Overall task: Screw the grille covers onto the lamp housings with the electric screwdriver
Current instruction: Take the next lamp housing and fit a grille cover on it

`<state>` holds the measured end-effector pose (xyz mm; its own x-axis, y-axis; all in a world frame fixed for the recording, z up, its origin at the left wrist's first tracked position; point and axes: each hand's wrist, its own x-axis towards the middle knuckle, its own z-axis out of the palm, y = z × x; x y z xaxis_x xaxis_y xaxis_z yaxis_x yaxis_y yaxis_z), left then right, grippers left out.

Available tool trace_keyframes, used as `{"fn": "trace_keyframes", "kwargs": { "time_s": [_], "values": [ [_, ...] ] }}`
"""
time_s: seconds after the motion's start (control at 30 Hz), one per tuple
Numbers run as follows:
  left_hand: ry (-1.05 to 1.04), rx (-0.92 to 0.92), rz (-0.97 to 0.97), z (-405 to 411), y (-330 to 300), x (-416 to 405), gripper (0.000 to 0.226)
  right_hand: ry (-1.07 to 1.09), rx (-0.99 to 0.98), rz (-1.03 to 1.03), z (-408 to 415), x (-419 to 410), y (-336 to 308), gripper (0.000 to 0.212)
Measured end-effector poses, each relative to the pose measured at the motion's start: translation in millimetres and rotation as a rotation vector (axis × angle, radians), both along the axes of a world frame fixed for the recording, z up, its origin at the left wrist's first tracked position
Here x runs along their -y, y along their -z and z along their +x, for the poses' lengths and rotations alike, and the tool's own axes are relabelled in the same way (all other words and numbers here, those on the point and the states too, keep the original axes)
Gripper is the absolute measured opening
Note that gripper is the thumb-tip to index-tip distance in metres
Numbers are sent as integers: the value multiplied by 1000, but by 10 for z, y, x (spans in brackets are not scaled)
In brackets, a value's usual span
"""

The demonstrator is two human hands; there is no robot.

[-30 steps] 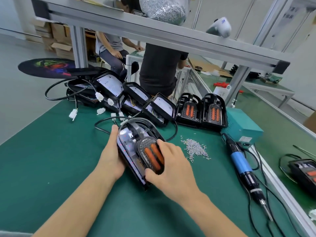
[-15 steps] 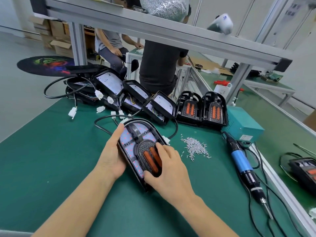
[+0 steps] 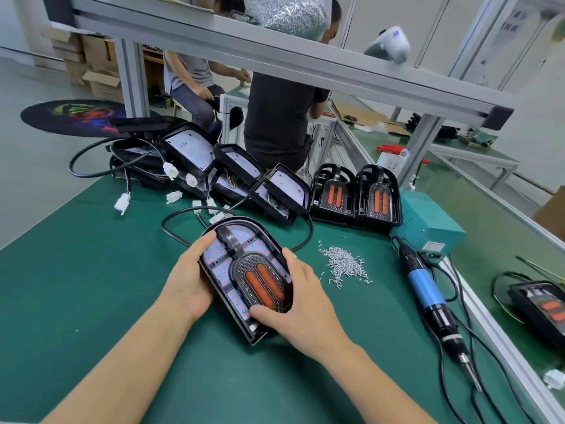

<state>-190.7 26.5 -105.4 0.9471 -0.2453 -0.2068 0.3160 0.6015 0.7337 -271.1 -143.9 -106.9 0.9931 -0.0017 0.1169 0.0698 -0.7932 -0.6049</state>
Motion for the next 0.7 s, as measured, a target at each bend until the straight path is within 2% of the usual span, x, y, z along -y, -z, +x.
{"fn": "trace_keyframes", "kwargs": {
  "time_s": [0.07, 0.13, 0.23, 0.3, 0.33, 0.37, 0.43, 0.5, 0.6, 0.7],
  "values": [
    [-15, -25, 168, 41, 14, -58, 31, -7, -26, -3, 31, 5, -10, 107],
    [-19, -36, 457, 89, 25, -161, 35, -11, -41, -33, 66, 13, -28, 108],
    [43, 25, 1097, 124, -19, -365, 63, -20, -65, -58, 109, 21, -64, 109],
    [-5, 114, 1587, 138, -38, -471, 69, -35, -68, -76, 128, 18, -87, 109],
    [-77, 166, 1741, 148, -41, -497, 67, -39, -68, -80, 137, 22, -98, 108],
    [-157, 222, 1801, 151, -49, -500, 61, -43, -71, -82, 145, 25, -109, 107],
    [-287, 348, 1717, 158, -48, -453, 40, -49, -81, -99, 161, 38, -142, 107],
    [-302, 442, 1476, 201, -22, -369, 23, -54, -87, -144, 170, 60, -182, 107],
    [-132, 394, 1113, 288, 36, -229, 27, -53, -74, -176, 160, 116, -226, 106],
    [3, 278, 962, 355, 108, -100, 41, -44, -54, -172, 123, 159, -213, 106]
  ]
}}
